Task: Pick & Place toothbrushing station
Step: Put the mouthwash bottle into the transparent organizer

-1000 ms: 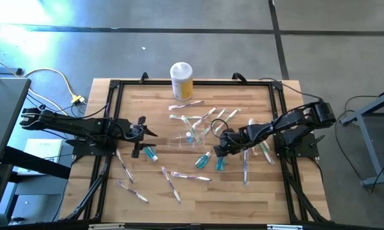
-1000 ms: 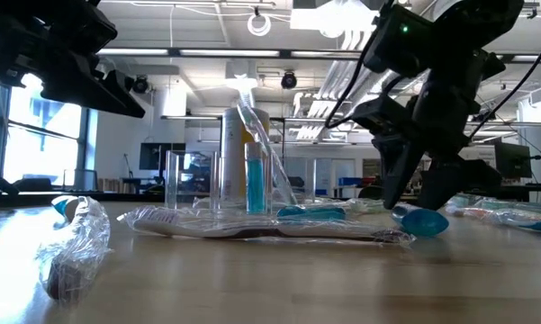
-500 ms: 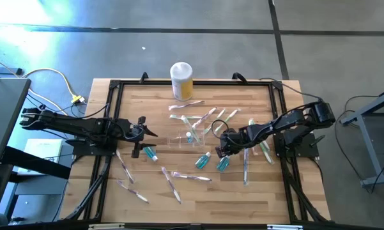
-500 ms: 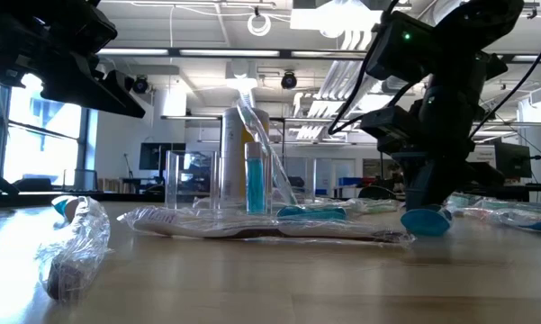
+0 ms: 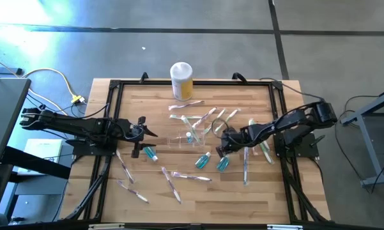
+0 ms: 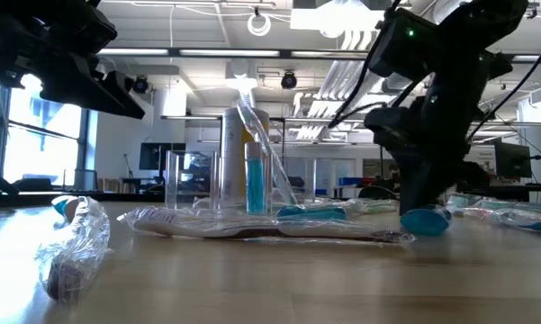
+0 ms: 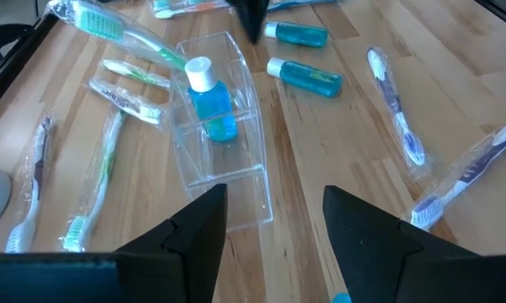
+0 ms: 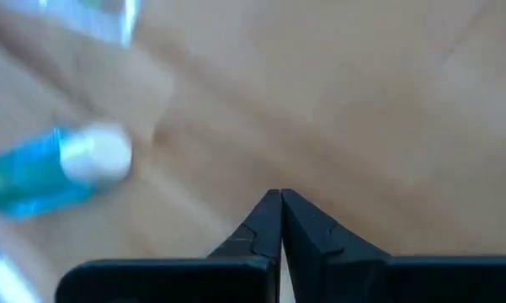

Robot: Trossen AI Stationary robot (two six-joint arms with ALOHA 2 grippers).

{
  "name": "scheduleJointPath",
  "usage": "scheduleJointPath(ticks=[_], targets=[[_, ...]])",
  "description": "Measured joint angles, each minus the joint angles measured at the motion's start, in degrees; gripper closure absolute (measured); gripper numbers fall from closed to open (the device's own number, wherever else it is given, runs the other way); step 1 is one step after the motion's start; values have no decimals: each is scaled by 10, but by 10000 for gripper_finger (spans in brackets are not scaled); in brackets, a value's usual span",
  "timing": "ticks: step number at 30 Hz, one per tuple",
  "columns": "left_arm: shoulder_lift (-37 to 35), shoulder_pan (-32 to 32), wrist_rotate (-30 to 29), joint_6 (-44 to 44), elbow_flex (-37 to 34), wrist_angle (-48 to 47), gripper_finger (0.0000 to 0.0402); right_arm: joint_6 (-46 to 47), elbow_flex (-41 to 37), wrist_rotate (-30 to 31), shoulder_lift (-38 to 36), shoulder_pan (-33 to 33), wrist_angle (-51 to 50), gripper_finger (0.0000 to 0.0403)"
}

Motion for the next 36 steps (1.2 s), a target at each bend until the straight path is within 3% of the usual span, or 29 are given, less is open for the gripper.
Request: scheduleJointPath(ticks=[6,11,20,31,36], targets=[[0,0,-1,0,0,4,210,-145,19,87,-75,21,15,401],[0,0,-2,0,0,5,210,-300,22,152,-127,71,107,401],[0,0,-2,-17,0,4,210,-508,23,131,-137,138,248,401],[24,0,-3,-34,0,8,210,-515,23,108,-126,144,257,400],[50,0,-3,-41,0,22,210,-520,23,109,-126,144,257,359]])
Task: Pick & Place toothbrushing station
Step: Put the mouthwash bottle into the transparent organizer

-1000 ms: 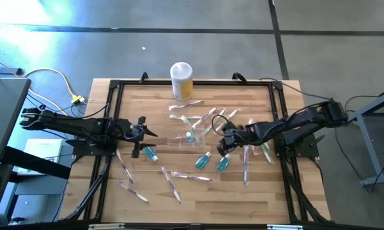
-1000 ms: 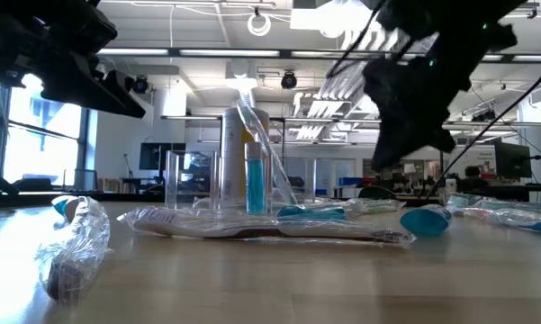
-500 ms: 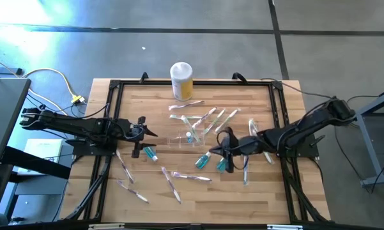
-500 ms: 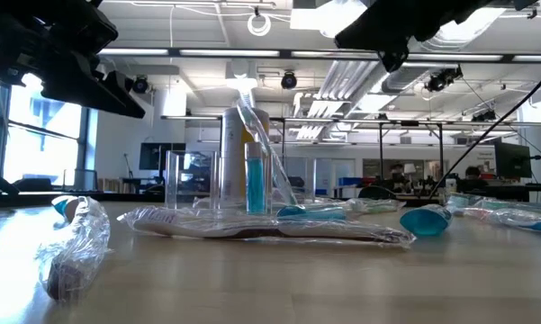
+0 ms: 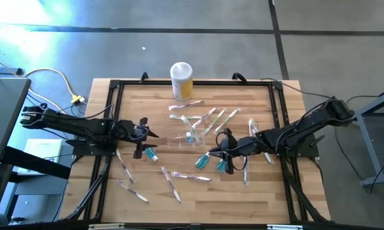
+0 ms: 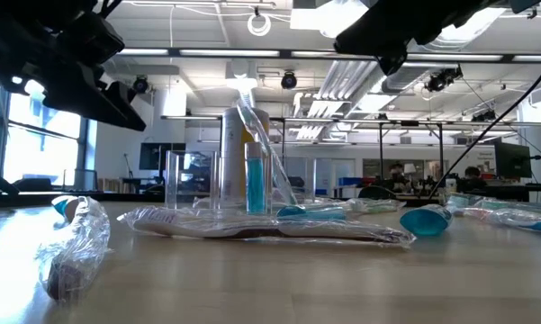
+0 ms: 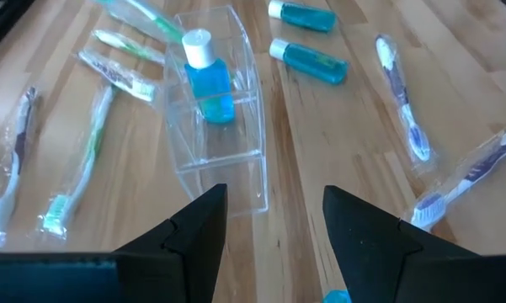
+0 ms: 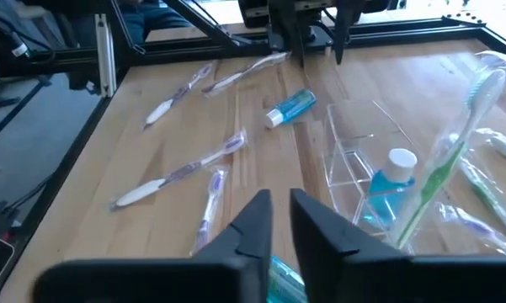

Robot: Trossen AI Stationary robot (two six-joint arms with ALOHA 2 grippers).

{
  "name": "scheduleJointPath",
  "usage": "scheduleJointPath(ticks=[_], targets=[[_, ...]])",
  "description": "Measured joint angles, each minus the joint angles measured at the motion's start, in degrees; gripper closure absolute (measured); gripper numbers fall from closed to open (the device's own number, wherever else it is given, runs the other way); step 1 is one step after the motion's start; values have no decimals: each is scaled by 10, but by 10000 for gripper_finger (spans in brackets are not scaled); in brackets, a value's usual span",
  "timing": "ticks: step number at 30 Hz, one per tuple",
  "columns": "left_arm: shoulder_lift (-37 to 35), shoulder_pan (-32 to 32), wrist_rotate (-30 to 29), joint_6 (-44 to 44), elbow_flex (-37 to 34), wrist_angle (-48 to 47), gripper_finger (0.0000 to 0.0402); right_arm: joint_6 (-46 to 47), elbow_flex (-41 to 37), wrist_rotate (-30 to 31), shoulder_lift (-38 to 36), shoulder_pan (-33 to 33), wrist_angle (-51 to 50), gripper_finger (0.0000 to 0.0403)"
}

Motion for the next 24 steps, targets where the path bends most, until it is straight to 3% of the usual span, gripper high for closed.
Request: scheduleJointPath(ticks=[8,12,24], targets=[[42,0,0,-5,0,4,210,-7,0,-26,0,0,0,223],[55,0,0,-7,0,9,210,-57,0,-72,0,0,-2,179],[62,0,0,-8,0,16,210,-114,0,-81,0,8,-130,177]])
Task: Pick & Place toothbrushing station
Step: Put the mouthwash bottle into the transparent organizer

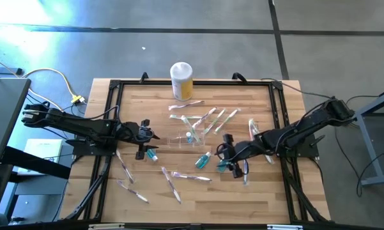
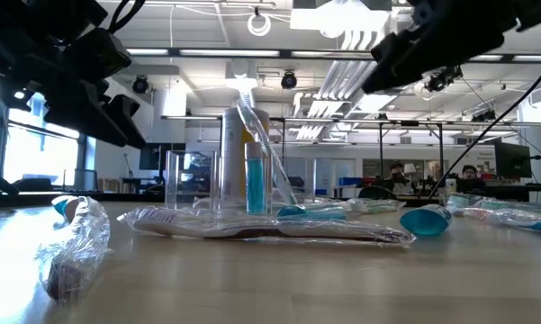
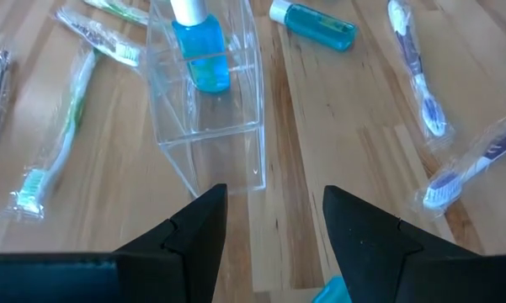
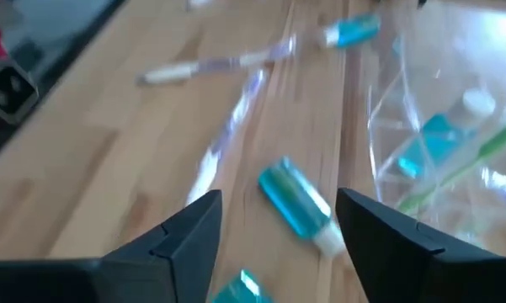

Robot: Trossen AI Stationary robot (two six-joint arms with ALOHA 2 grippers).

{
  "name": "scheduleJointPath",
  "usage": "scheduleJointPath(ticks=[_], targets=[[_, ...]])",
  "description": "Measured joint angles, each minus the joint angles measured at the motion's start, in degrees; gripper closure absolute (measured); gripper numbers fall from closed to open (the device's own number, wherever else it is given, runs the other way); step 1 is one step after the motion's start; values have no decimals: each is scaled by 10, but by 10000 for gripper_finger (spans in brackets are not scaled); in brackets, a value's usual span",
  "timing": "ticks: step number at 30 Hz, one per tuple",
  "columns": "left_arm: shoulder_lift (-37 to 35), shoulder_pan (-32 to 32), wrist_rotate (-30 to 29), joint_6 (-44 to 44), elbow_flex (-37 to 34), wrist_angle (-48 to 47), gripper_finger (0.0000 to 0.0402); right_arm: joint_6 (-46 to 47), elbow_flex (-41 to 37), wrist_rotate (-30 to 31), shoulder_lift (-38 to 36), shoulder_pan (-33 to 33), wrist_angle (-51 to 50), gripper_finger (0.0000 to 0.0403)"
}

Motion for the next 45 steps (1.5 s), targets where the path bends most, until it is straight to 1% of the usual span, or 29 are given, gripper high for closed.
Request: scheduleJointPath(ticks=[8,15,20,24,36,40,45], targets=[[0,0,0,2,0,1,210,6,0,-1,0,0,-55,186],[0,0,0,2,0,1,210,0,0,6,0,0,-138,188],[0,0,0,2,0,1,210,-34,0,5,0,0,-135,188],[0,0,0,2,0,1,210,-45,0,2,27,0,-117,188],[0,0,0,2,0,1,210,-45,0,-3,156,0,-72,188],[0,0,0,2,0,1,210,-44,2,-5,185,0,-69,188],[0,0,0,2,0,1,210,-40,2,8,202,-2,-66,188]])
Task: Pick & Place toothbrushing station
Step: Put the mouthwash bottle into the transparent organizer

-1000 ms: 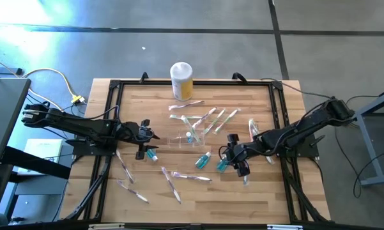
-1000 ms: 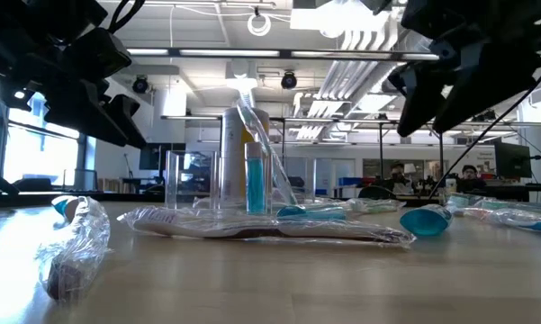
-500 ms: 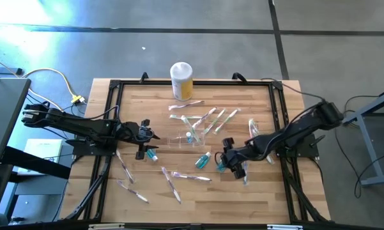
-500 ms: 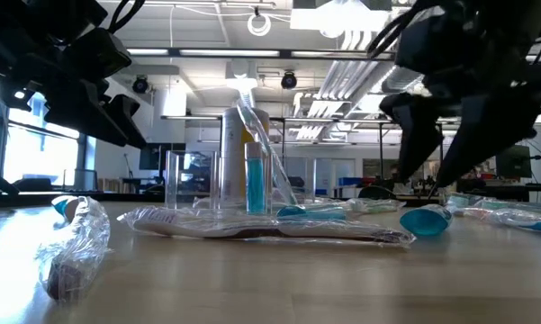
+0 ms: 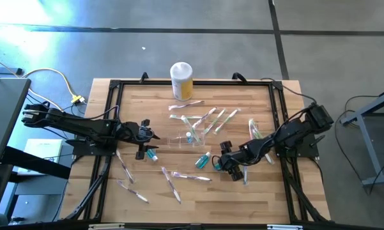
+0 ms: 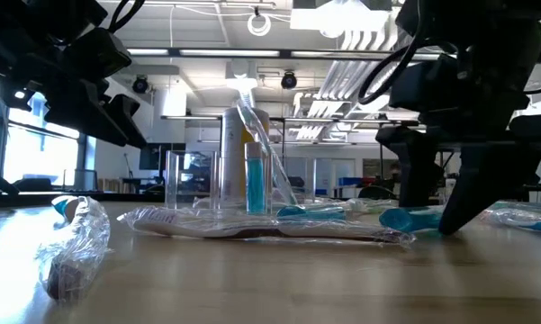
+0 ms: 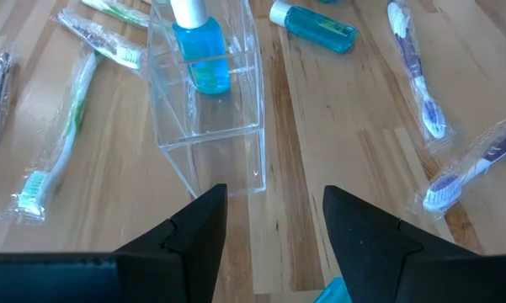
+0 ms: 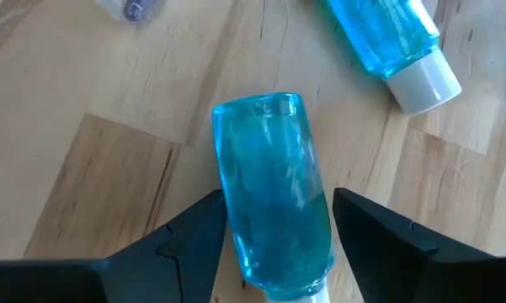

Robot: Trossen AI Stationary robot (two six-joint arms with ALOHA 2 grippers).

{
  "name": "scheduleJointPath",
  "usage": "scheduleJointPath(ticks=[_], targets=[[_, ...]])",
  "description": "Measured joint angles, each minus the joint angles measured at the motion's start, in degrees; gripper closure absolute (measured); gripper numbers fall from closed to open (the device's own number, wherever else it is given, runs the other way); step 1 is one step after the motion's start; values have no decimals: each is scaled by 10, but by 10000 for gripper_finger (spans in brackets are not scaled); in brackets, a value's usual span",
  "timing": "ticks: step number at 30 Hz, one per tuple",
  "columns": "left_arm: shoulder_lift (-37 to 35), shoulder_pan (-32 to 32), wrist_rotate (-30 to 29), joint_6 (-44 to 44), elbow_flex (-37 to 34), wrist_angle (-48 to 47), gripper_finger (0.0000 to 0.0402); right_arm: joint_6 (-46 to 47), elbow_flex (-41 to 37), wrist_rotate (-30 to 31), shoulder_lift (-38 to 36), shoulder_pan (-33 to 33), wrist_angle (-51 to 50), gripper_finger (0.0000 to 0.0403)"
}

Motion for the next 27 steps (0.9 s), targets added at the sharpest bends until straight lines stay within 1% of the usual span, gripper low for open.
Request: scheduleJointPath(ticks=[4,6,8,12,14,16,19,23,25,27], targets=[[0,0,0,0,0,0,210,-3,0,-1,1,-3,-1,190],[0,0,0,0,0,0,210,-4,0,7,1,-1,-1,200],[0,0,0,0,0,0,210,-5,-1,15,1,1,1,218],[0,0,0,0,0,0,210,-21,-1,25,2,2,3,268],[0,0,0,0,0,0,210,-33,0,42,2,2,8,289],[0,0,0,0,0,1,210,-37,-1,69,3,8,10,303],[0,0,0,0,0,17,210,-41,-2,107,-3,19,8,310],[0,0,-3,8,0,74,210,-56,2,130,-15,35,-6,311],[2,-9,-17,40,0,118,210,-39,13,133,-25,39,-4,311],[7,-31,-19,96,0,154,210,-11,28,130,-35,41,1,312]])
